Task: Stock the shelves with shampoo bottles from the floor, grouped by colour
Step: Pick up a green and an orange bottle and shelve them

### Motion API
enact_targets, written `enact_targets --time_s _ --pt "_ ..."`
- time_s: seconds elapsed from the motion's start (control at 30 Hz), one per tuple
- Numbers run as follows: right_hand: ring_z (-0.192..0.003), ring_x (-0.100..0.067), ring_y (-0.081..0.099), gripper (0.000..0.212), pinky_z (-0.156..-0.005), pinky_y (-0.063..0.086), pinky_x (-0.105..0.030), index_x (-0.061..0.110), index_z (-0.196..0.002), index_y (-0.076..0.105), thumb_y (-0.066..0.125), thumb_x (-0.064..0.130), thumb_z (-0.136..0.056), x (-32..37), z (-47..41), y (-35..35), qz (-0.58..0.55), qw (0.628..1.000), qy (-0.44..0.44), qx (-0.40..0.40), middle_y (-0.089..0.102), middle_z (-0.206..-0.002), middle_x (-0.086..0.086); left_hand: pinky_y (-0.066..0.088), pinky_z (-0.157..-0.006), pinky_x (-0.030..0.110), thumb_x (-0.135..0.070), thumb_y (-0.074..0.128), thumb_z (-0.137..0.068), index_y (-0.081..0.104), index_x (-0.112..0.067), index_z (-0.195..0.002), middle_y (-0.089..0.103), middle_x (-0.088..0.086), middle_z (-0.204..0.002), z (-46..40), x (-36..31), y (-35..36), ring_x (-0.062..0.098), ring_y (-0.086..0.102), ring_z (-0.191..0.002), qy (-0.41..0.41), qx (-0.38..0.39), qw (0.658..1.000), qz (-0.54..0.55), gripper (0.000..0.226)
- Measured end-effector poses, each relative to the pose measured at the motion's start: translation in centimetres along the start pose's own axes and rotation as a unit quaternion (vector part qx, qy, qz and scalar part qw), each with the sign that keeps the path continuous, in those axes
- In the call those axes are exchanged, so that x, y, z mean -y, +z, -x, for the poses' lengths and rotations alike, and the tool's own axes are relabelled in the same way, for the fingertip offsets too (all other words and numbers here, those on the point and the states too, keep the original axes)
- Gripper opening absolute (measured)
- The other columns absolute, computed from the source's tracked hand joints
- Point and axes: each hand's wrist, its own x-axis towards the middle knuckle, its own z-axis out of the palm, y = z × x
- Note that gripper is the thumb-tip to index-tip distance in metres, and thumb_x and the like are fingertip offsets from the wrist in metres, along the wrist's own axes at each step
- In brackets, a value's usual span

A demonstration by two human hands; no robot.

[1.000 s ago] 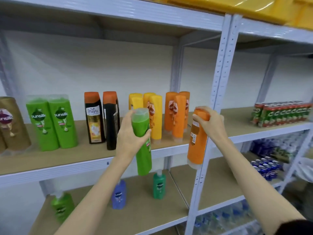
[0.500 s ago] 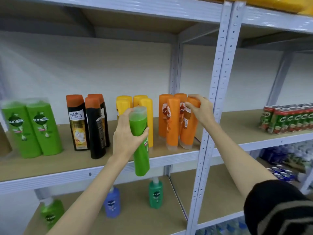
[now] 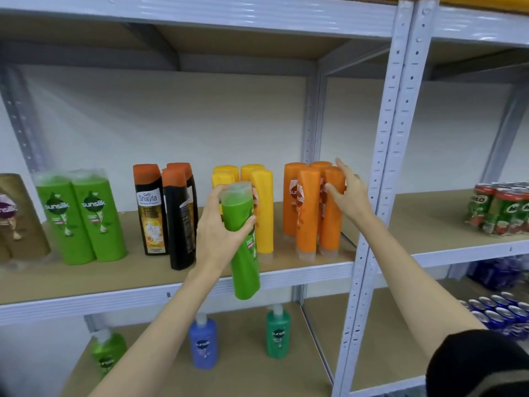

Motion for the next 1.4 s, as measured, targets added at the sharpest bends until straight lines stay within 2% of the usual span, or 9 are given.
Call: enact_targets --time_s 0.13,0.23,0.3,0.4,0.5,0.67,0.8,0.97,1.4 --pt "-0.132 -0.028 0.033 0.052 -0.107 0.031 -0.037 0.02 -0.14 0.036 0.054 0.019 -0.092 1.3 2.2 0.7 -0.004 0.995 -0.022 -0.102 0.03 -0.146 -0.015 0.052 -0.087 0.041 -0.025 0.079 -0.069 0.04 -0.026 -0.123 0.056 -0.008 -0.114 0.2 0.4 -1.6 0.01 0.058 -0.101 -0.012 0.0 1.0 0.012 0.067" --pt "-0.107 -0.024 0.055 0.028 -0.091 0.043 -0.026 0.007 -0.118 0.056 0.055 0.008 -0.089 4.4 5.8 3.2 -0.044 0.971 -0.153 -0.179 0.054 -0.12 -0.012 0.051 -0.088 0.038 -0.024 0.079 -0.069 0.04 -0.029 -0.121 0.053 -0.012 -0.115 0.3 0.8 -3.5 0.004 0.053 -0.102 -0.001 -0.006 1.0 -0.006 0.065" --pt "-0.097 -0.019 0.058 0.025 -0.086 0.046 -0.026 0.007 -0.111 0.061 0.055 0.004 -0.087 6.4 8.8 6.6 -0.077 0.969 -0.215 -0.099 0.059 -0.108 -0.007 0.05 -0.089 0.04 -0.025 0.079 -0.069 0.04 -0.029 -0.122 0.054 -0.008 -0.118 0.4 1.4 -5.2 0.009 0.054 -0.105 0.001 -0.014 1.0 -0.017 0.066" --pt "-0.101 -0.019 0.058 0.032 -0.09 0.042 -0.021 0.011 -0.115 0.061 0.055 0.006 -0.084 9.0 12.3 12.5 -0.086 0.968 -0.228 0.053 0.06 -0.11 -0.005 0.052 -0.085 0.043 -0.028 0.079 -0.068 0.041 -0.03 -0.122 0.058 -0.006 -0.117 0.5 3.1 -8.5 0.016 0.059 -0.101 -0.01 -0.036 0.999 -0.039 0.066" --pt "-0.103 -0.02 0.058 0.034 -0.093 0.035 -0.012 0.011 -0.116 0.061 0.053 0.009 -0.084 11.8 14.2 17.4 -0.09 0.962 -0.226 0.125 0.061 -0.109 -0.006 0.051 -0.084 0.043 -0.027 0.08 -0.067 0.044 -0.027 -0.121 0.059 -0.005 -0.115 0.5 5.0 -12.9 0.017 0.061 -0.1 -0.02 -0.057 0.996 -0.065 0.065" --pt "-0.118 -0.022 0.049 0.04 -0.098 0.038 -0.028 0.011 -0.125 0.056 0.049 0.02 -0.086 16.5 16.2 23.6 -0.041 0.946 -0.213 0.239 0.055 -0.124 -0.006 0.049 -0.085 0.037 -0.022 0.08 -0.068 0.047 -0.013 -0.122 0.057 -0.001 -0.121 -0.7 7.3 -19.9 0.019 0.057 -0.105 0.009 -0.098 0.983 -0.156 0.064" --pt "-0.133 -0.023 0.033 0.047 -0.104 0.03 -0.034 0.019 -0.137 0.043 0.052 0.029 -0.091 18.2 17.3 27.8 0.094 0.917 -0.199 0.332 0.037 -0.144 -0.006 0.048 -0.084 0.038 -0.021 0.08 -0.068 0.048 -0.009 -0.12 0.058 0.004 -0.119 -2.2 9.9 -23.4 0.024 0.058 -0.104 0.002 -0.124 0.974 -0.188 0.062" --pt "-0.131 -0.023 0.031 0.044 -0.102 0.026 -0.033 0.026 -0.136 0.042 0.044 0.038 -0.094 18.4 17.5 29.7 0.191 0.901 -0.183 0.343 0.036 -0.145 -0.004 0.048 -0.081 0.04 -0.027 0.076 -0.073 0.045 -0.01 -0.124 0.054 0.005 -0.122 -4.4 12.9 -25.0 0.027 0.057 -0.101 -0.021 -0.101 0.97 -0.22 0.062" --pt "-0.125 -0.02 0.037 0.04 -0.1 0.026 -0.034 0.037 -0.131 0.046 0.046 0.044 -0.092 17.7 17.6 30.1 0.178 0.913 -0.167 0.326 0.042 -0.14 0.002 0.048 -0.075 0.042 -0.032 0.07 -0.078 0.035 -0.019 -0.131 0.045 0.01 -0.123 -6.9 14.7 -21.8 0.032 0.059 -0.096 -0.13 -0.069 0.96 -0.238 0.064"
